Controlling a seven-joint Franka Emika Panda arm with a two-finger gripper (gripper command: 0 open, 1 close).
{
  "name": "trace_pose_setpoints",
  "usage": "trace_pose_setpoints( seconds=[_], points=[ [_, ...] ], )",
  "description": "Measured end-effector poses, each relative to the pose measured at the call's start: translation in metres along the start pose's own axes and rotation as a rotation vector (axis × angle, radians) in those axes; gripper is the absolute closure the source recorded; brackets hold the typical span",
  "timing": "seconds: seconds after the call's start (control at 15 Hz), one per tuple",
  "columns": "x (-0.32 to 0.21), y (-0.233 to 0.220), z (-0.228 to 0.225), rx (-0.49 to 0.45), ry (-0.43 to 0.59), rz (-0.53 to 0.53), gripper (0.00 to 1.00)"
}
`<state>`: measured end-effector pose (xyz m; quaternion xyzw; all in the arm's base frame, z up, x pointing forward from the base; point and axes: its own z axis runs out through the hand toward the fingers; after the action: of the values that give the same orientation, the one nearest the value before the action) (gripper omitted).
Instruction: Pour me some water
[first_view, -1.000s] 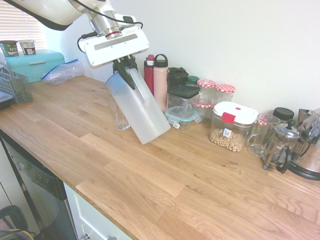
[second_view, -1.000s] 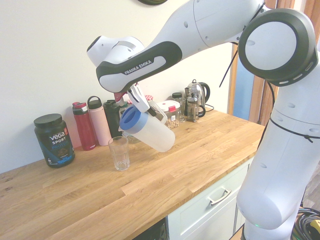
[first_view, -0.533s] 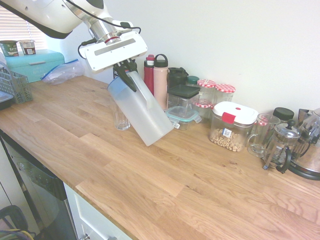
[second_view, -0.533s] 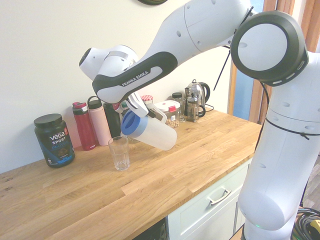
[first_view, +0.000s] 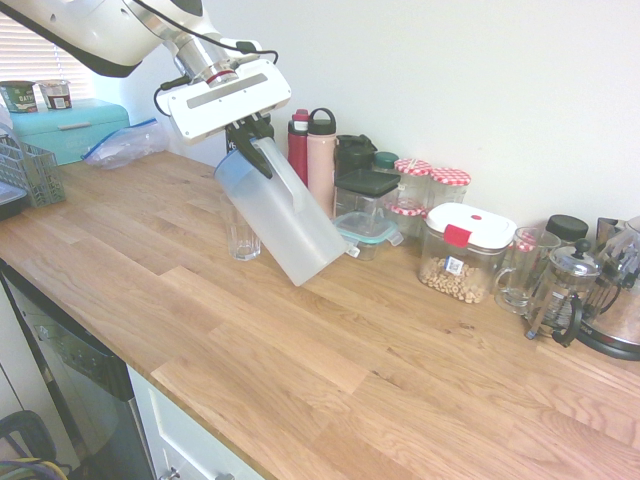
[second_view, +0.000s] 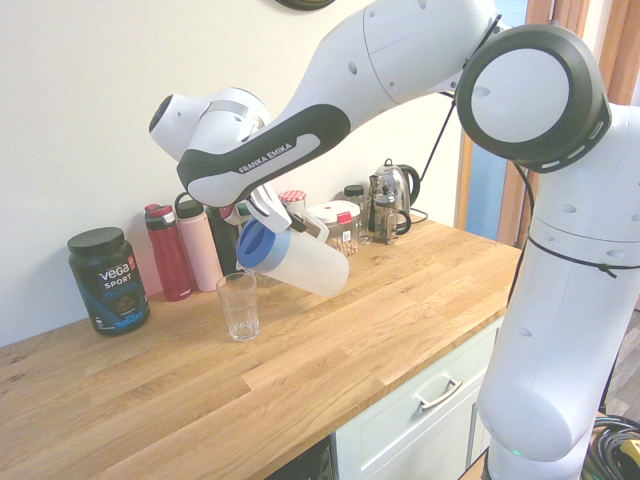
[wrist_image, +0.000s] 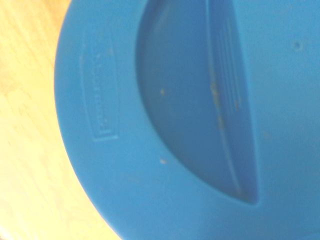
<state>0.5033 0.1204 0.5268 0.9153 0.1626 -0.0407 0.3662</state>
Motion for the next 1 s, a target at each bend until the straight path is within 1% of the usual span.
trace_pose_setpoints(
  seconds=[0.13,0.33,0.53,0.67,0.8,1.0],
  points=[
    [-0.005,0.016,-0.009,0.057,0.035,0.048,1.00],
    [-0.035,0.065,-0.010,0.201,0.089,0.167,1.00],
    [-0.075,0.114,0.024,0.337,0.127,0.320,1.00],
    [-0.092,0.135,0.049,0.415,0.122,0.423,1.00],
    [-0.098,0.143,0.070,0.473,0.107,0.534,1.00],
    [-0.099,0.134,0.101,0.561,0.053,0.687,1.00]
  ],
)
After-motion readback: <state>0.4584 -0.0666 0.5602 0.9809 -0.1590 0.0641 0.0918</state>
